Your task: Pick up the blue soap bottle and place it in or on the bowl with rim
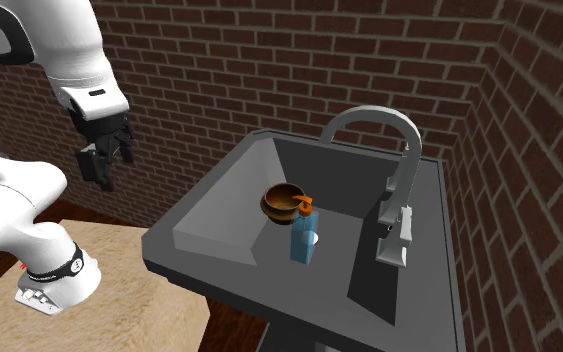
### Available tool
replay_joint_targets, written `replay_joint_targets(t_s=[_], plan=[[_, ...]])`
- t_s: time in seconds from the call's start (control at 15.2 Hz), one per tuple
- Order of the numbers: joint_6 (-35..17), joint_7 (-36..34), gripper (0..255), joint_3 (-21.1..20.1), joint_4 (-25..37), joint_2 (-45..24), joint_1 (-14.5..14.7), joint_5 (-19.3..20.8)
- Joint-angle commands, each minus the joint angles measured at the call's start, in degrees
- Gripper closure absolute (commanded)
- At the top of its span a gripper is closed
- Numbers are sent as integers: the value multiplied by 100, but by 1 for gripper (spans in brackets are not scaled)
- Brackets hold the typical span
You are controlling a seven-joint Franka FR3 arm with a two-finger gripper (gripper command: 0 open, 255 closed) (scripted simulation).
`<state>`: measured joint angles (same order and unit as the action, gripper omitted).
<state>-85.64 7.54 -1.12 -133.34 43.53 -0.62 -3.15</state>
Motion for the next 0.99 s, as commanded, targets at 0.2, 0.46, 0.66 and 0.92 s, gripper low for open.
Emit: replay_joint_targets(t_s=[0.2,0.46,0.66,0.92], plan=[[-522,-100,0,-128,63,-492,43,-85],[-1165,-230,0,-294,256,-1202,91,-163],[-1596,-332,0,-411,482,-1765,121,-189],[-2094,-477,0,-559,888,-2544,155,-176]])
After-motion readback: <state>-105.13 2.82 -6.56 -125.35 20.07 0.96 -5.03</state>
